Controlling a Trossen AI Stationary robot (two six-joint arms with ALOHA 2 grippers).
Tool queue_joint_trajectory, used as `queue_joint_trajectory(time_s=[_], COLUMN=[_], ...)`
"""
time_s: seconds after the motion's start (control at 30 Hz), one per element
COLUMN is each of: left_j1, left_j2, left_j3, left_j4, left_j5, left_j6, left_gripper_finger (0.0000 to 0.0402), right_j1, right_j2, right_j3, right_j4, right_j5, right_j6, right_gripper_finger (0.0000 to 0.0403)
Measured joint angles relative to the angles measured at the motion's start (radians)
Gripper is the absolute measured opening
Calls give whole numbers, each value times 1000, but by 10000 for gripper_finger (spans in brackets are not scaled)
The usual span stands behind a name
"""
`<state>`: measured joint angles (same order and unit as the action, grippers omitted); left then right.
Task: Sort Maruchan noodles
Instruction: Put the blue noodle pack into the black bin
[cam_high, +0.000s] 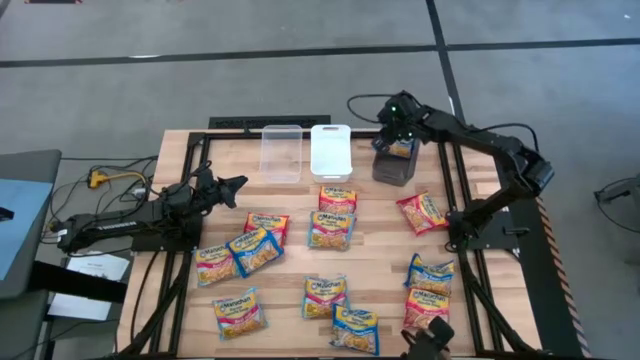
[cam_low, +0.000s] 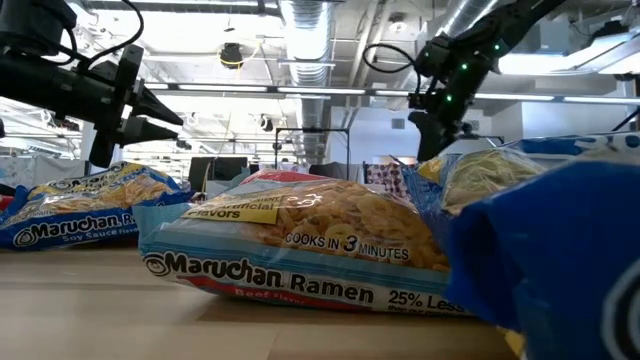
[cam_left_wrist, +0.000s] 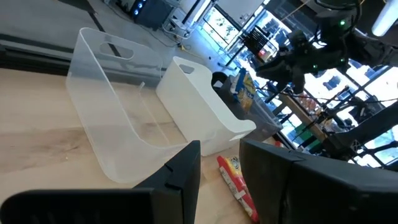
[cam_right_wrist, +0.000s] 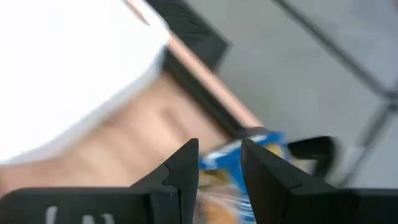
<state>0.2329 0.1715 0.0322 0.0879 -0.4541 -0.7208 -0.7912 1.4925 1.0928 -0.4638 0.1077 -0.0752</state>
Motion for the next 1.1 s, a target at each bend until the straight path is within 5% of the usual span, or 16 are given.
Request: queue_joint_trajectory(time_s=[0.3, 0.73, 1.1], left_j1=[0, 0, 0], left_j2=[0, 0, 0], left_j3=[0, 0, 0], left_j4=[0, 0, 0], left_j5=[-5, -6, -5], left_j6=[19, 20, 18], left_gripper_finger=[100, 100, 100], right_j1=[-98, -78, -75], right_j2=[1, 101, 192], right_j3=[-36, -36, -35], right_j4=[-25, -36, -58], right_j5=[-214, -213, -104], right_j6=[129, 203, 217], right_gripper_finger=[143, 143, 129])
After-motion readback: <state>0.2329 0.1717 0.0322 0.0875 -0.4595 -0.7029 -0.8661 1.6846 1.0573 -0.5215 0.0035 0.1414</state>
